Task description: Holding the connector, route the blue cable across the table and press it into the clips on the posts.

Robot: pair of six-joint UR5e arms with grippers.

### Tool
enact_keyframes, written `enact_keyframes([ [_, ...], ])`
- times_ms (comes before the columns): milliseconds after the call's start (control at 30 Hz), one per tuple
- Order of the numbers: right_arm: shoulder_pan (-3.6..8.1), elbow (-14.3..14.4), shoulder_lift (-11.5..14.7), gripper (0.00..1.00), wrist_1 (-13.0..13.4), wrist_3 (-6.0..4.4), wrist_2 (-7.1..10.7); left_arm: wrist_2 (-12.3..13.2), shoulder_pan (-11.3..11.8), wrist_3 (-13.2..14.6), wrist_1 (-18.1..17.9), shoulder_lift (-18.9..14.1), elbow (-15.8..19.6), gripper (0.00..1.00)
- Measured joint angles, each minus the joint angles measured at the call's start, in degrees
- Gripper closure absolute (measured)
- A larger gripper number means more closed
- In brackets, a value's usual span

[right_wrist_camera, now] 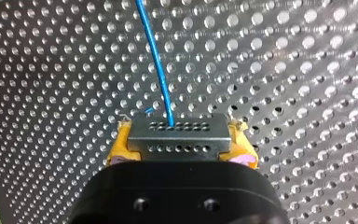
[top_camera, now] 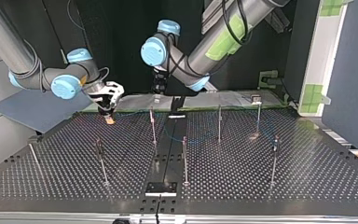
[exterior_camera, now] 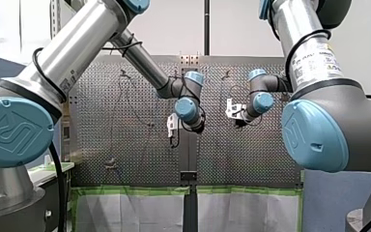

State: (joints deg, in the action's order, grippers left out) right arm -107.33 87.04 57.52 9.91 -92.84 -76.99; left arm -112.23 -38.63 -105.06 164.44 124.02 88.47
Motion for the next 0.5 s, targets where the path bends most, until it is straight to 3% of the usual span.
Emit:
enact_keyframes([
  [267,0.48,0.0,-0.07,1.0,0.04,-0.07,0.08,-1.82,-4.57,-3.68,-4.24,1.2,-2.85,0.0],
  [500,0.65,0.02,-0.12,1.0,0.03,-0.08,0.22,-2.08,-5.96,-4.51,-4.77,2.28,-5.68,0.0],
])
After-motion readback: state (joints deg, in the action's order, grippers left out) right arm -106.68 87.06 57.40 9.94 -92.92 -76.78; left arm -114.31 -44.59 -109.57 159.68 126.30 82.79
